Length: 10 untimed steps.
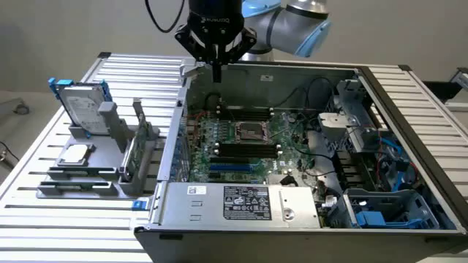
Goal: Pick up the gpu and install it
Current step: 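Reach for the gpu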
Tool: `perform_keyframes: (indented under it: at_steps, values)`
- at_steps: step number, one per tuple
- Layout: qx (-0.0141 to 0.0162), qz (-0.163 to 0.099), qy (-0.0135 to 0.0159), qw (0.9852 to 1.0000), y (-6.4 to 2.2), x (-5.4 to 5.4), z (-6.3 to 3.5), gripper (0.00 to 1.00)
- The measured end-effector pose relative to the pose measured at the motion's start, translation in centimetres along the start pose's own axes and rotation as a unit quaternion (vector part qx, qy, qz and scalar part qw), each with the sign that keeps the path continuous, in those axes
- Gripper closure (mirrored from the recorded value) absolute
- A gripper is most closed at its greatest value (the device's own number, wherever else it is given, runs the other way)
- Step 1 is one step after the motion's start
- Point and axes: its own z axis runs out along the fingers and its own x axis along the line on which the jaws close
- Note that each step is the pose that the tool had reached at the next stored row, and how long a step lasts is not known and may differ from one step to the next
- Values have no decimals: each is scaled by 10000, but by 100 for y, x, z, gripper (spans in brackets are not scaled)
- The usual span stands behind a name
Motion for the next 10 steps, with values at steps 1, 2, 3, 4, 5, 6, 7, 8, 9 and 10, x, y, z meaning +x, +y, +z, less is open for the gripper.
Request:
perform_keyframes:
  at_steps: [1,2,3,4,5,6,7,8,9,10]
  values:
    - [0,0,0,10000,0,0,0,89]
    - [0,0,0,10000,0,0,0,89]
    - [0,0,0,10000,0,0,0,89]
    - [0,0,0,10000,0,0,0,89]
    - [0,0,0,10000,0,0,0,89]
    - [0,0,0,10000,0,0,0,89]
    - [0,0,0,10000,0,0,0,89]
    - [0,0,0,10000,0,0,0,89]
    - [0,0,0,10000,0,0,0,89]
    - [0,0,0,10000,0,0,0,89]
